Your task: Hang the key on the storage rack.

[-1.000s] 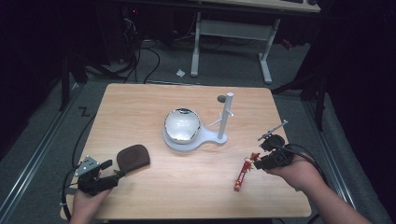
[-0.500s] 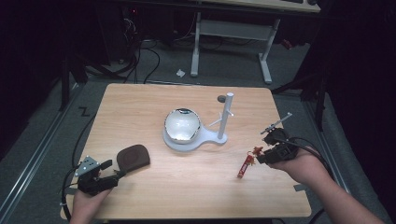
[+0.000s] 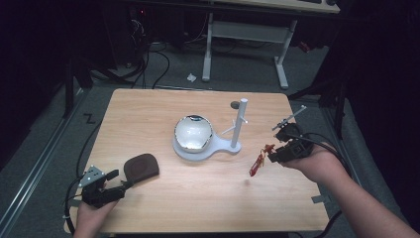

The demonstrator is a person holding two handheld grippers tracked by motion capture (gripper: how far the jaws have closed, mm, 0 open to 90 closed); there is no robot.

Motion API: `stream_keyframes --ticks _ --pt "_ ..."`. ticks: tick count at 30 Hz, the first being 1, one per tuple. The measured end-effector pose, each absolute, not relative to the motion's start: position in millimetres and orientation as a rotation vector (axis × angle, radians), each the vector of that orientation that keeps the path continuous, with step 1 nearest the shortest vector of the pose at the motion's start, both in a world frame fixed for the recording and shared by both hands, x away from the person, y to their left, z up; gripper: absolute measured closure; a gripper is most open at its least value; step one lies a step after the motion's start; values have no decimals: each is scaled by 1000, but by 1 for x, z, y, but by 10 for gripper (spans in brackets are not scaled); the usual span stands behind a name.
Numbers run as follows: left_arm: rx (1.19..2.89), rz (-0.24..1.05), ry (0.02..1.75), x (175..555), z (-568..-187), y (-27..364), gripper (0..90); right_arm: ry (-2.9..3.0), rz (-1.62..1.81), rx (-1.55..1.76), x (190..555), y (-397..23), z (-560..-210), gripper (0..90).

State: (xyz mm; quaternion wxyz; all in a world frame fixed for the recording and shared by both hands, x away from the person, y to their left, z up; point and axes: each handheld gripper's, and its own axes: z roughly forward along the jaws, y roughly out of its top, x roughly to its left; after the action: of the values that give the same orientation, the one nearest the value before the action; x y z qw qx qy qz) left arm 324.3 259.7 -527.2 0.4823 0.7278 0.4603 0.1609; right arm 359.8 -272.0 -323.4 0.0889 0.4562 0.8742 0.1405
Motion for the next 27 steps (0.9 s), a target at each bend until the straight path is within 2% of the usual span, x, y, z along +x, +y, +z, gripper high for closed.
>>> stream_keyframes --ticks 27 --pt "1759 385 1128 324 -527 264 253 2583 463 1279 388 -242 -293 668"
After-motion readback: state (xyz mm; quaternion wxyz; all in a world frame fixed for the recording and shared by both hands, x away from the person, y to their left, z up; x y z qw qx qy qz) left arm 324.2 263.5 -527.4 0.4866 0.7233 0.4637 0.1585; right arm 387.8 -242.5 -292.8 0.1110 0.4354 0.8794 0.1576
